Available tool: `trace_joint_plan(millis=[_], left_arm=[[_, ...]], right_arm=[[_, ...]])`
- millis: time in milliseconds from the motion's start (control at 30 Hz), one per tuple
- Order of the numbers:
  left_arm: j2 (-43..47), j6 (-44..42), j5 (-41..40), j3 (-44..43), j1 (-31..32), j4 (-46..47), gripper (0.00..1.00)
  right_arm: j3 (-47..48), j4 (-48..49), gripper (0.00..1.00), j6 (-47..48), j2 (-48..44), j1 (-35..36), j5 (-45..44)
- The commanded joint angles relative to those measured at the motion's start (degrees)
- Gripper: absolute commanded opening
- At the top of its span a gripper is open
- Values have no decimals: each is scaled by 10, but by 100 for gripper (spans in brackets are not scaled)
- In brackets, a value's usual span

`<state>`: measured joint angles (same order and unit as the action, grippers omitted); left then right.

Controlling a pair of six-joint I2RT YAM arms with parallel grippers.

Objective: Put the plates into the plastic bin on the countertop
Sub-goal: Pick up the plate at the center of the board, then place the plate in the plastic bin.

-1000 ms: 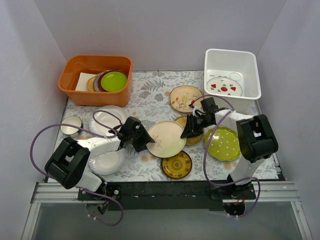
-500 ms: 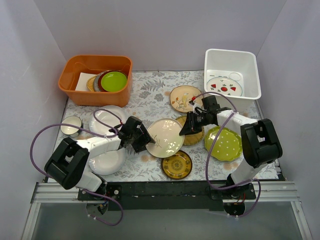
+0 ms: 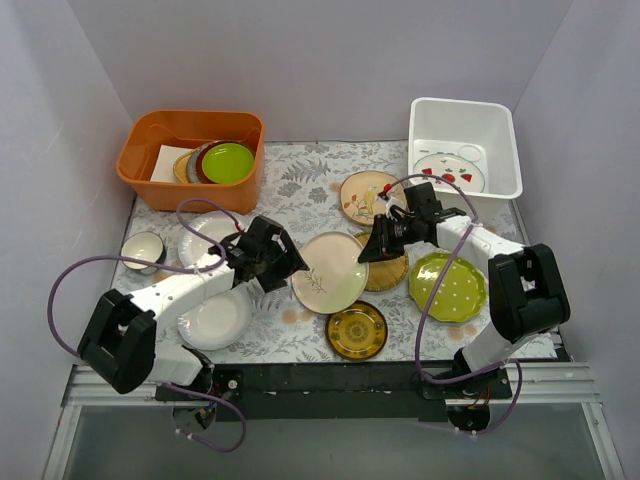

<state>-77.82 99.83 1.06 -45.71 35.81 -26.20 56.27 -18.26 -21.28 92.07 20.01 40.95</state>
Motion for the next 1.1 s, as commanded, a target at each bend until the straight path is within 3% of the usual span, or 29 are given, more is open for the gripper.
trace_joint_plan(millis=[0, 367, 1067], left_arm=[[49, -15, -29, -54, 2, -51, 71], [123, -44, -38, -111, 2, -80, 98], [200, -42, 15, -62, 2, -37, 98]], right_arm=[[52, 5, 1, -17, -41, 1, 37], [125, -30, 1, -25, -46, 1, 25], [345, -164, 1, 0, -31, -21, -61]])
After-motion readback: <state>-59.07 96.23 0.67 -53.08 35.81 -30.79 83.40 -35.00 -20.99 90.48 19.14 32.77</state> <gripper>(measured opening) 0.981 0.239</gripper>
